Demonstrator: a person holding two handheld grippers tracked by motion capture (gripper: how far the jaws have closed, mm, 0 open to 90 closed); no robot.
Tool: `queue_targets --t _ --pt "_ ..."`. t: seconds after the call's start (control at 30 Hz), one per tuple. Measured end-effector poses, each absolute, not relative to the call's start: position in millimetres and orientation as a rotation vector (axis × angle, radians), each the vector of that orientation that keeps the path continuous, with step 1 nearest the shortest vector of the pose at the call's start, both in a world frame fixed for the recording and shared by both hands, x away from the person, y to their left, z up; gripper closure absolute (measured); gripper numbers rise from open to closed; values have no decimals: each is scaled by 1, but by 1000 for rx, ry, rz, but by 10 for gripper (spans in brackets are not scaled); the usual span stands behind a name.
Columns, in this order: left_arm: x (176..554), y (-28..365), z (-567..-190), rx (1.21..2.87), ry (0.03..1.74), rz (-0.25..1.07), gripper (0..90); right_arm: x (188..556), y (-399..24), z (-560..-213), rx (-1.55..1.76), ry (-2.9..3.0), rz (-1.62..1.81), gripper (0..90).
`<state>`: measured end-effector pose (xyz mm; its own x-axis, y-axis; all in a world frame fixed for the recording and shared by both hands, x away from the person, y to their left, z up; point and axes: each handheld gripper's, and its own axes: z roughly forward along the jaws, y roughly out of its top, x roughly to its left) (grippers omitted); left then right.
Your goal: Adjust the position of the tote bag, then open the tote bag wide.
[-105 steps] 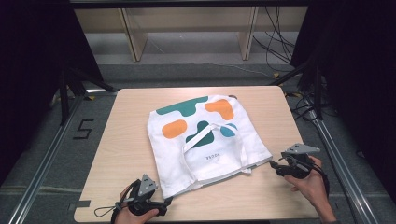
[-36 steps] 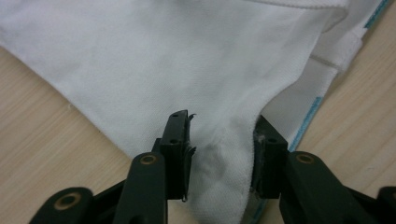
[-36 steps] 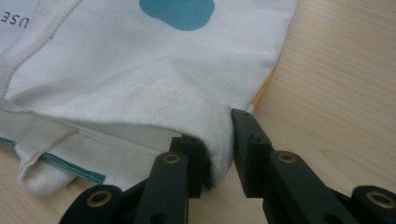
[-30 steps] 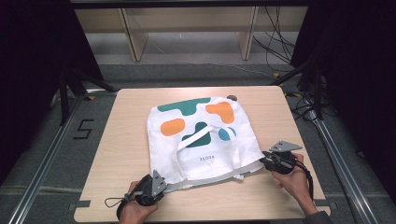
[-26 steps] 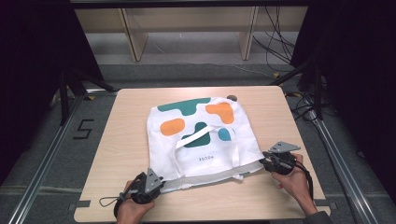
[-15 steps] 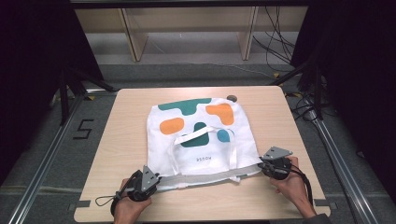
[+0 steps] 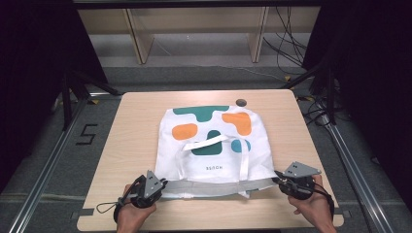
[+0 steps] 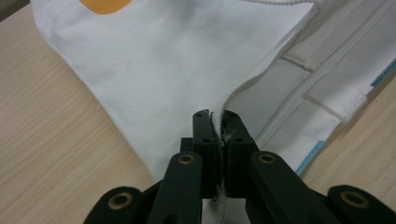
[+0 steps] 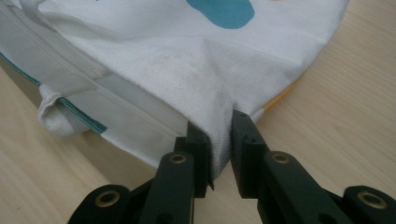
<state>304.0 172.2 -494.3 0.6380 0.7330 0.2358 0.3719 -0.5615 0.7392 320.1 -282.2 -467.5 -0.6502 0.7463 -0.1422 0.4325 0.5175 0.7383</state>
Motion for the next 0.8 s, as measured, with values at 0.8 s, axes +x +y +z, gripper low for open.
queue_targets --t 0.8 --pt "302 179 -467 1982 820 733 865 308 -289 -447 1026 2198 1193 807"
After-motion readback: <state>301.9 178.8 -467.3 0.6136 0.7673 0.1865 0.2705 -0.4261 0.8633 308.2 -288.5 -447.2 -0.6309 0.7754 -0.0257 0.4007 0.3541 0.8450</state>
